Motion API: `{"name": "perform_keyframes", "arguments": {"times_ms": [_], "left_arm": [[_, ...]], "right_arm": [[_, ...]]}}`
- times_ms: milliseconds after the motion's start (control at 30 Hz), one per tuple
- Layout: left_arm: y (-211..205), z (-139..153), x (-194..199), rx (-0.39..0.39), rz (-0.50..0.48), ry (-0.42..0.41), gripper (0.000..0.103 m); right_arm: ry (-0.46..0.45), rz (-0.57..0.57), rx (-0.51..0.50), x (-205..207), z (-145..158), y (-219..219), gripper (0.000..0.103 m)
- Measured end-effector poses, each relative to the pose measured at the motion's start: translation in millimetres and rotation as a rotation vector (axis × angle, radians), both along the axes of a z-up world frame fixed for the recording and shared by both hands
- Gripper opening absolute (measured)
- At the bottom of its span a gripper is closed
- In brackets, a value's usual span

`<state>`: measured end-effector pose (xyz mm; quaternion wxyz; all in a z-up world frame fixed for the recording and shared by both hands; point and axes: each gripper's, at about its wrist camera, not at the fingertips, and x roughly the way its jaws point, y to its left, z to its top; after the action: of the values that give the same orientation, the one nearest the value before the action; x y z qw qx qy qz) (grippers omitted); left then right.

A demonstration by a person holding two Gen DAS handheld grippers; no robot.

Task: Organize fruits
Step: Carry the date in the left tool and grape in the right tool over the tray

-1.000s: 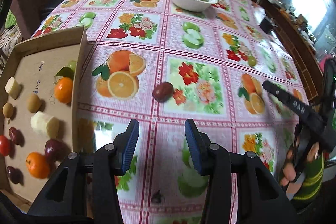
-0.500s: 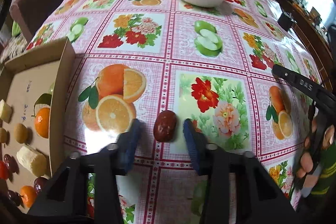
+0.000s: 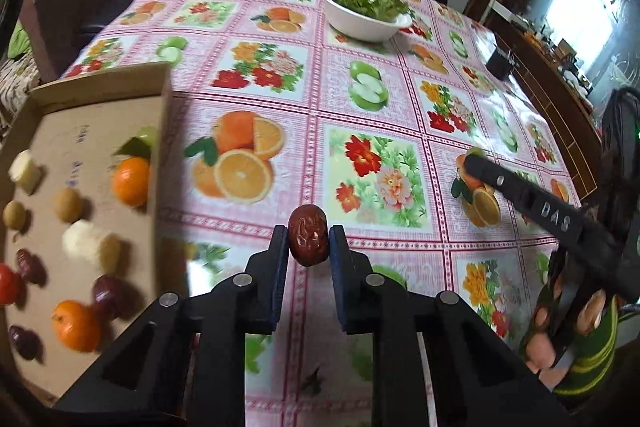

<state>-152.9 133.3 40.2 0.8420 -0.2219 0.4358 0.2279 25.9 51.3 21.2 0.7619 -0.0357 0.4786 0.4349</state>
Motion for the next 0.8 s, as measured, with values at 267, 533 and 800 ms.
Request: {"name": "perform_keyframes", "arguments": {"times_ms": [267, 533, 800], "left_arm": [[8.9, 16.5, -40.0, 0.041, 0.064, -0.025, 0.018], [21.3, 20.1, -76.1, 0.06, 0.123, -0.026, 0.018], [37.4, 20.6, -103.9, 0.065, 0.187, -0.029, 0.018]], "right_arm": [[0.036, 0.111, 0.07, -56.6, 18.2, 21.5, 0.022], [0.033, 0.2, 0.095, -98.5, 31.8, 47.2, 0.022], [0.031, 0.257, 0.108, -125.4, 40.9, 70.2, 0.022]]}}
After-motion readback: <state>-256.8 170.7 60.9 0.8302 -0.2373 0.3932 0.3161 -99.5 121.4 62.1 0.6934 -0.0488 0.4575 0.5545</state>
